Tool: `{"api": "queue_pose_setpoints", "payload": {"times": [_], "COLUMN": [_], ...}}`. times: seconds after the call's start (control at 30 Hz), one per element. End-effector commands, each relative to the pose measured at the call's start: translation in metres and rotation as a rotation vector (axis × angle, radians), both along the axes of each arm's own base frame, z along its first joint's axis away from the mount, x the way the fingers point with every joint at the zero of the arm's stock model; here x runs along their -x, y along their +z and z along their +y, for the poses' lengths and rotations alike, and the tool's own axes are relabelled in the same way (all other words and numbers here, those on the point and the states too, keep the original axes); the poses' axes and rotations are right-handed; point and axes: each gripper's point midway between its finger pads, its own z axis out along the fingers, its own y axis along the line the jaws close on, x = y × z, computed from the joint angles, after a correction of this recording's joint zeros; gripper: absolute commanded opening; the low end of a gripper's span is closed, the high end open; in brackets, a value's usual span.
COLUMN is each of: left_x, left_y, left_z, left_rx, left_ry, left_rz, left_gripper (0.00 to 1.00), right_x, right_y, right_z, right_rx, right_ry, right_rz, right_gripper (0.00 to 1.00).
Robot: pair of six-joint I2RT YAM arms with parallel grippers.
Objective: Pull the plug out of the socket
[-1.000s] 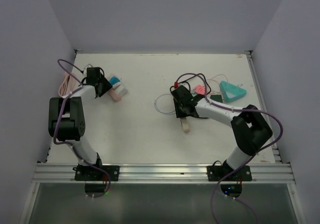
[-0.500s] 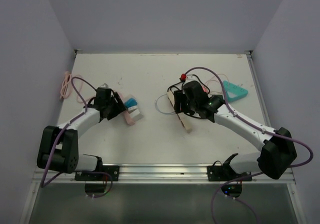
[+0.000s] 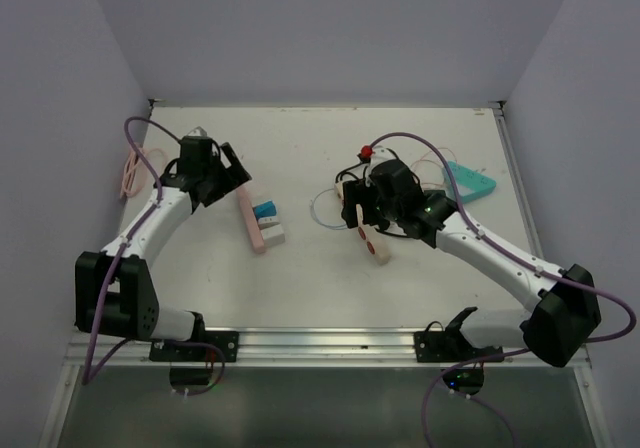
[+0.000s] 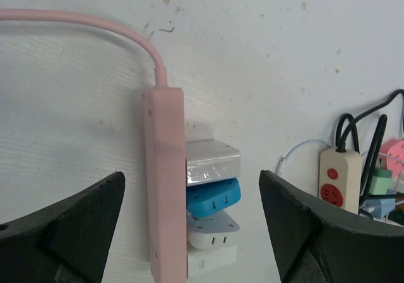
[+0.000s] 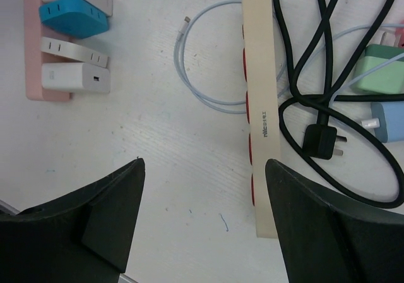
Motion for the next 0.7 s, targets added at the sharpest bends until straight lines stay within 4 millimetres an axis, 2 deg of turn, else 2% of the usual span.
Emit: {"api": "queue_pose_setpoints", "payload": {"times": [0.0, 0.2, 0.37, 0.4, 0.67], "left_x": [-0.017, -0.037, -0.041, -0.041, -0.027], "left_y": [-0.004, -0.026, -0.045, -0.056, -0.094], "left_z": [0.018, 0.013, 0.009, 0.009, -0.002], "left_rx": [-0.074, -0.086, -0.127, -0.133, -0.161], "left_ry": [0.036, 0.014, -0.012, -0.020, -0.098], "left_rz": [0.033, 0.138, 0.206, 0.234, 0.366], "left_gripper": [0.91, 0.90, 0.88, 0.88, 0.79], "right_x": [-0.002, 0.004, 0.009, 0.009, 0.015], "right_y": [0.026, 0.019, 0.012, 0.011, -0.003], "right_z": [0.005, 0.001, -0.001, -0.002, -0.002], "right_rx": [-0.060, -0.060, -0.060, -0.059, -0.059], "right_ry": [0.027, 0.030, 0.029, 0.028, 0.045], "right_rz": [-0.077, -0.065, -0.060, -0.059, -0.031], "right_gripper": [0.81, 0.82, 0.83, 0.83, 0.83]}}
